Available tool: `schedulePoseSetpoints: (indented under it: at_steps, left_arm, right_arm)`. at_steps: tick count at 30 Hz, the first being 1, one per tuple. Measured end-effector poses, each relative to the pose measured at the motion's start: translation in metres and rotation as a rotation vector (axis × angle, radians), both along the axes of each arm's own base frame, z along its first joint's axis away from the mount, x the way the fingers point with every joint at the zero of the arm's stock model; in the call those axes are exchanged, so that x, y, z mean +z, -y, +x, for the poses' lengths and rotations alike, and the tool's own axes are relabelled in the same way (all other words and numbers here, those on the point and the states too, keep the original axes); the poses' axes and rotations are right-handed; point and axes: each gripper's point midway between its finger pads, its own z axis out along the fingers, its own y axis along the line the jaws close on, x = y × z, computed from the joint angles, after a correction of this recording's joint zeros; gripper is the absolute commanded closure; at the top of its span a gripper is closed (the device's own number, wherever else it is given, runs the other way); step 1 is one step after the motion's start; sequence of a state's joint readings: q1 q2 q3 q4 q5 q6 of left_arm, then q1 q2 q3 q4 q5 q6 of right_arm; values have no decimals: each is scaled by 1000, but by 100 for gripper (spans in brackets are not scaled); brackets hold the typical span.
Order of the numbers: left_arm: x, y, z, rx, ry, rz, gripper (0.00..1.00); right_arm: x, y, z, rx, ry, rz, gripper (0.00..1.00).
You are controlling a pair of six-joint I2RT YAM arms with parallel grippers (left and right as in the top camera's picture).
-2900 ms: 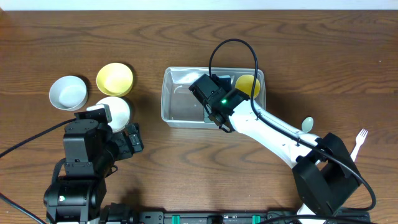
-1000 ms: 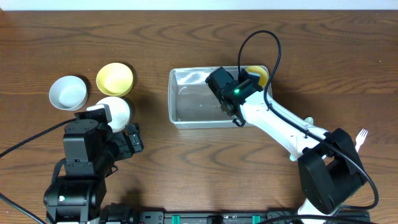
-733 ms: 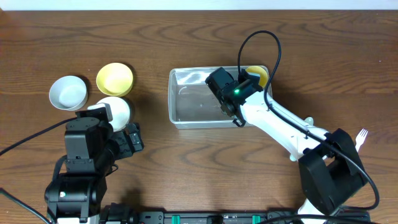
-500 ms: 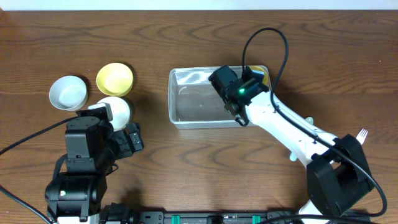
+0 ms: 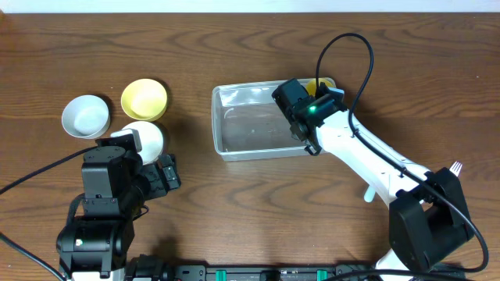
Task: Pack container
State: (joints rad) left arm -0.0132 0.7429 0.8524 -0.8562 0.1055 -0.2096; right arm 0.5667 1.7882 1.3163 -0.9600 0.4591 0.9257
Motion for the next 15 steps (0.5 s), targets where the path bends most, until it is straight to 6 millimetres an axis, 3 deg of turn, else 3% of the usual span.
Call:
schedulePoseSetpoints:
  at_steps: [15]
  left_arm:
    - [0,0,0,0,0,0,2]
  right_arm:
    - [-2,1,-3,-30,-19,34,99]
